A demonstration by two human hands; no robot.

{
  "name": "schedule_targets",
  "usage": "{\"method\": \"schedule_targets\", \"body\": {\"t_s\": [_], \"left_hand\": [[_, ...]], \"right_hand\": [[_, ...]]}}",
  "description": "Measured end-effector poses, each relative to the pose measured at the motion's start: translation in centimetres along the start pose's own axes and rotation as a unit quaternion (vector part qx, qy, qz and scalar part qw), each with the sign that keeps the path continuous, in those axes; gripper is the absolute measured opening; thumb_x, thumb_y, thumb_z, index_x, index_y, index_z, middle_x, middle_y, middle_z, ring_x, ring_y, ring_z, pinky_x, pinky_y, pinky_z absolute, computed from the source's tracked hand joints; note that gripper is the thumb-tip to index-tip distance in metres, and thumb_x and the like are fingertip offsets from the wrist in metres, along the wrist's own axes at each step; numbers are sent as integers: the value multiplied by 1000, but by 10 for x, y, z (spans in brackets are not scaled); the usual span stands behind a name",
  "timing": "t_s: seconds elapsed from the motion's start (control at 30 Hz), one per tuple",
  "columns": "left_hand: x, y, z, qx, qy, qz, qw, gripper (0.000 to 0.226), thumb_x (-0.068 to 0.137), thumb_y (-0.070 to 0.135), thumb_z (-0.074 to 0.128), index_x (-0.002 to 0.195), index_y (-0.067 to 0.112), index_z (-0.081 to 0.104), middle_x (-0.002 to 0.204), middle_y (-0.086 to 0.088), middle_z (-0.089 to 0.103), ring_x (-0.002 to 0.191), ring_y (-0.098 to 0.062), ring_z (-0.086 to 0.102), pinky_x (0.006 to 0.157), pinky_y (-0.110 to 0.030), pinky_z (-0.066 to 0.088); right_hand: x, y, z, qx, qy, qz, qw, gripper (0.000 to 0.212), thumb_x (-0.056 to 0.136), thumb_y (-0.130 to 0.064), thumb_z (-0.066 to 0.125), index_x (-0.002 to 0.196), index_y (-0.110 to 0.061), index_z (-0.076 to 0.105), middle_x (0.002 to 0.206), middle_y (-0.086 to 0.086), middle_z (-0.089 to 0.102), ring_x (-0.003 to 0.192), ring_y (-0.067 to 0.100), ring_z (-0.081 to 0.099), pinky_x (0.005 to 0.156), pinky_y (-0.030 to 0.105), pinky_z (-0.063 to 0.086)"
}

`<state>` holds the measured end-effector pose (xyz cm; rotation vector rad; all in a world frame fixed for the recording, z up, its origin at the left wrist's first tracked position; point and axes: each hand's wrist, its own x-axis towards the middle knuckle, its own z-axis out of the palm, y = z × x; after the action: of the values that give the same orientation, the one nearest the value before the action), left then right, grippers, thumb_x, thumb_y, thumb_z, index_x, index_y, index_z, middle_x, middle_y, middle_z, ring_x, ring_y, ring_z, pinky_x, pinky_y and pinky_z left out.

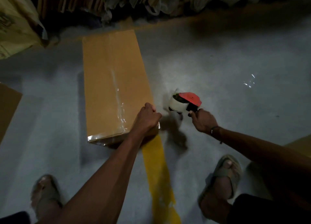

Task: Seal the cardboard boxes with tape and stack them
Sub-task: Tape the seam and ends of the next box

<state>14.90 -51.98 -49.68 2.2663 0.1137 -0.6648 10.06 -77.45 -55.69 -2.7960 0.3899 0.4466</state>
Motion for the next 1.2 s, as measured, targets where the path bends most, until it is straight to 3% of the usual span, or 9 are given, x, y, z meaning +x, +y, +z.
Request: {"method": "schedule_targets", "body": {"t_s": [0.13, 0.3, 0.47, 0.6, 0.77, 0.83, 0.9, 1.07, 1.2], "left_hand": [[2, -3, -6, 42, -25, 21, 999, 32, 88, 12, 67, 112, 17, 46, 113, -14, 64, 103, -35, 62, 73, -29, 36], [2, -7, -5, 74, -26, 61, 995, 41, 89, 12, 75, 120, 8, 48, 103, -8, 57, 102, -37, 62, 71, -29, 34], [7, -11, -3, 98, -23, 85, 991, 42, 89, 14, 76, 119, 7, 47, 99, -8, 54, 95, -31, 57, 70, -30, 31], [9, -13, 1, 101, -20, 79, 992, 41, 89, 18, 76, 111, 18, 42, 106, -12, 58, 100, -33, 60, 77, -36, 42], [5, -18, -5, 105, -12, 88, 990, 39, 88, 25, 78, 109, 24, 46, 99, 0, 56, 96, -27, 58, 80, -38, 43], [3, -19, -8, 99, -5, 88, 991, 38, 87, 28, 79, 108, 26, 48, 95, 1, 59, 93, -27, 60, 80, -38, 45], [1, -20, -9, 93, -4, 87, 992, 38, 85, 30, 80, 108, 26, 50, 92, 1, 60, 91, -27, 62, 78, -37, 45], [1, -20, -11, 94, -5, 97, 991, 36, 85, 32, 79, 106, 28, 50, 89, 1, 62, 89, -28, 63, 76, -38, 47], [2, -22, -10, 91, -4, 107, 990, 35, 86, 31, 78, 106, 28, 50, 88, 1, 61, 87, -29, 63, 76, -38, 48]], "right_hand": [[-17, -14, 35, 32, -62, 21, 997, 33, 99, -19, 52, 115, 7, 62, 117, 34, 58, 108, 48, 58, 87, 44, 46], [-27, -29, 64, 47, -97, 6, 994, 61, 82, -36, 28, 101, 4, 70, 107, 31, 66, 101, 47, 61, 80, 43, 44], [-33, -32, 107, 114, -56, 51, 991, 50, 82, -30, 36, 81, 8, 68, 89, 35, 66, 85, 52, 61, 72, 48, 45], [-45, -33, 116, 217, -45, 115, 968, 30, 93, -24, 62, 93, 6, 67, 103, 30, 66, 98, 44, 62, 79, 42, 42], [-70, -60, 103, 286, 97, 204, 931, 47, 82, -24, 48, 118, 6, 55, 117, 27, 56, 110, 43, 52, 95, 42, 40], [-79, -80, 95, 354, 186, 162, 902, 27, 91, -12, 55, 116, -1, 55, 116, 18, 56, 106, 36, 54, 96, 44, 45], [-85, -105, 85, 425, 221, 75, 875, 21, 103, -19, 49, 115, -6, 60, 114, 9, 63, 104, 26, 60, 93, 47, 49], [-104, -162, 59, 519, 148, -9, 842, 44, 111, -36, 33, 145, -17, 55, 143, -5, 59, 134, 3, 50, 112, 19, 37], [-103, -159, 67, 516, 88, -10, 852, 50, 111, -41, 33, 151, -17, 49, 148, -6, 54, 136, -4, 46, 116, 22, 34]]}}
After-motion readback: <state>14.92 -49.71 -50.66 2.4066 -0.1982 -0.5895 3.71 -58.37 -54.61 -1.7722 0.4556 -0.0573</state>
